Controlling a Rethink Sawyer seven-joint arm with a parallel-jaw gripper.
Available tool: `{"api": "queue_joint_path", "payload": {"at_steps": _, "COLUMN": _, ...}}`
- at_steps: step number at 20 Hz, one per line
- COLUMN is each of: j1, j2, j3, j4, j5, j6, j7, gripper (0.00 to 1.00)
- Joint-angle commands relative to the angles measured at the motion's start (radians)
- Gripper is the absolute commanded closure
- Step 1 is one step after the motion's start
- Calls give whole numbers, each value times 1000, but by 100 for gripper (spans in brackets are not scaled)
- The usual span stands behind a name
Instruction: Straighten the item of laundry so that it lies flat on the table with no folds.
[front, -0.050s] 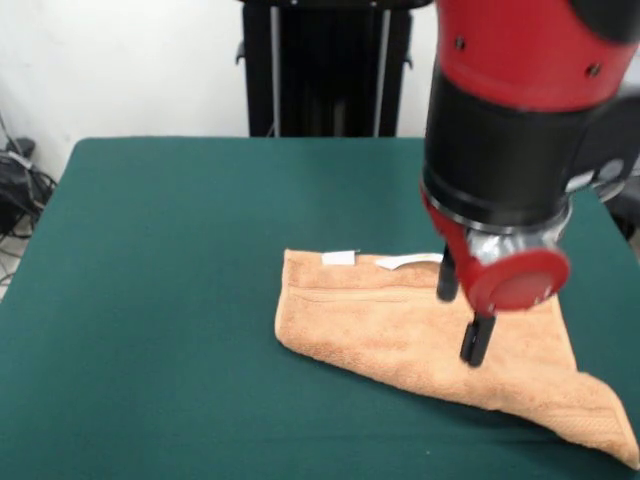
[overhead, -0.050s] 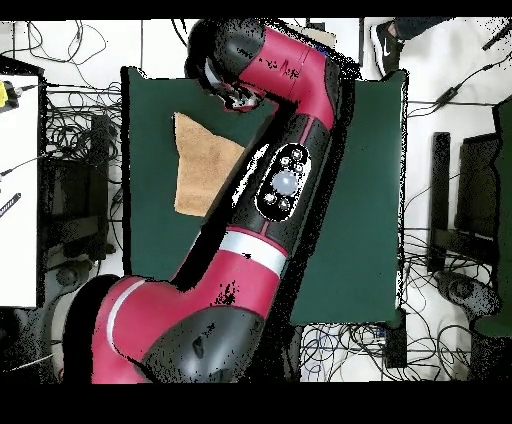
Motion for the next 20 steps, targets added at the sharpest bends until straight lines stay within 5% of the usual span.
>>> {"api": "queue_joint_path", "payload": {"at_steps": 1, "j1": 40, "j2": 47, "j3": 152, "j4": 136, "j5": -18, "j6": -84, "j7": 135, "gripper": 0}}
{"api": "queue_joint_path", "payload": {"at_steps": 20, "j1": 64, "j2": 177, "j3": 175, "j4": 112, "j5": -22, "j6": -256, "j7": 164, "gripper": 0}}
